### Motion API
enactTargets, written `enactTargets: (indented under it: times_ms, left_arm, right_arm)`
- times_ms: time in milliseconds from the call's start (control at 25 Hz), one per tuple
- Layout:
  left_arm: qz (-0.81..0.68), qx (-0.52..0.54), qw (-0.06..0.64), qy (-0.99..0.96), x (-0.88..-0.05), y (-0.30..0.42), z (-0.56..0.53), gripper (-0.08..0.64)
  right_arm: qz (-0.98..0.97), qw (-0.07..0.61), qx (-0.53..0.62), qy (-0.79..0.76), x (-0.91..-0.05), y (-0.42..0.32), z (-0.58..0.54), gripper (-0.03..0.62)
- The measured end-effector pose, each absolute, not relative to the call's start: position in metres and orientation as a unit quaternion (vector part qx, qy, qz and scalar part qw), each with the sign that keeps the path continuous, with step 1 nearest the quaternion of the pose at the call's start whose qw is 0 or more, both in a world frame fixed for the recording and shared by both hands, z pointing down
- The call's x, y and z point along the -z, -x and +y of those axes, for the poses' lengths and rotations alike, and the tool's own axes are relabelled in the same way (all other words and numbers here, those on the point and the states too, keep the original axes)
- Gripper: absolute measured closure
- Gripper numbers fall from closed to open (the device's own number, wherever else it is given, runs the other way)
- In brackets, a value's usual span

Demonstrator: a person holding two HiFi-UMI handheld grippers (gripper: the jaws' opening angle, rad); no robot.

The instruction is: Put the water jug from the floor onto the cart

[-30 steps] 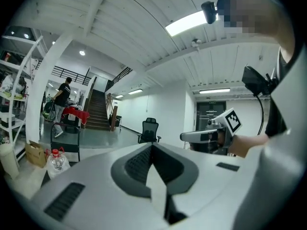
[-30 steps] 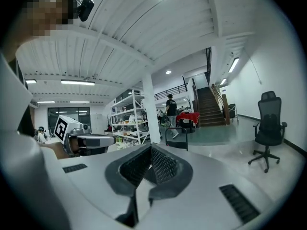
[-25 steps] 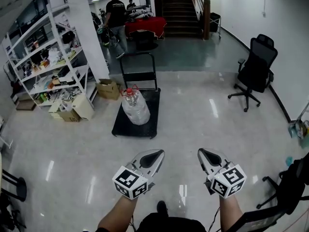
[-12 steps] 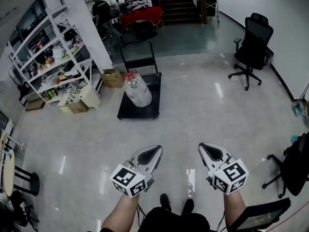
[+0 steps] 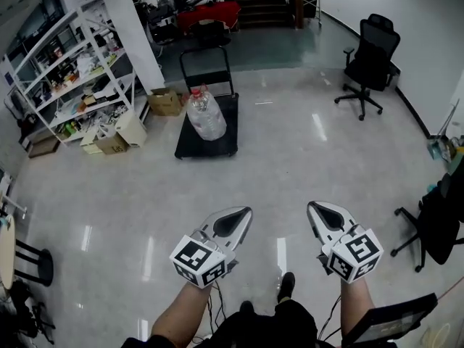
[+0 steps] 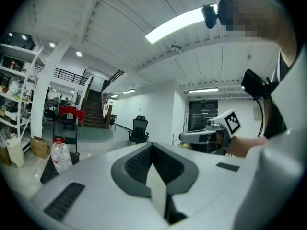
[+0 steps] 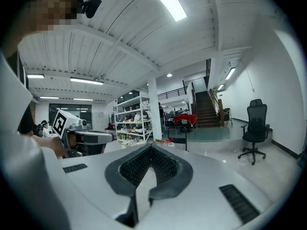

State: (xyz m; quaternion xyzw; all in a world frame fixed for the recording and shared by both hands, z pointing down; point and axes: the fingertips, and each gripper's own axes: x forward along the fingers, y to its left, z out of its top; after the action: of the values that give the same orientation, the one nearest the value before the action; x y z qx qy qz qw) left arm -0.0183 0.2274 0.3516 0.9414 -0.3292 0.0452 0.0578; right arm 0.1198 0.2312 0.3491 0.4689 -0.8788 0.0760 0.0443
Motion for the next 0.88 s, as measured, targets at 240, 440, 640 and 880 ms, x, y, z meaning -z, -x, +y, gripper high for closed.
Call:
enactTargets:
  times_ms: [240,440,640,880]
  left_arm:
    - [-0.331,-0.037,0.069,-0.94,-0.356,0.076,0.284,0.558]
    - [-0.332,-0.03,0.077,-0.94,-0.356,0.075,0.334,0.558]
    - [-0.338,-0.036,0.067,-0.938,-0.35,0.057,0.391,0.558]
    - [-0.345,-0.04,0.066,-0.935,-0.349,0.015,0.463,0.558]
  right_arm:
    - [-0.862,0.061,-0.082,-0.496,-0.35,-0.09,0.305,0.589]
    - [-0.856,0.066,-0.079,-0.507,-0.35,-0.099,0.364,0.589]
    - [-0.864,0.056,-0.071,-0.495,-0.345,-0.11,0.417,0.589]
    - [-0.881,0.056,-0.058,-0.465,-0.343,-0.138,0.486,0.589]
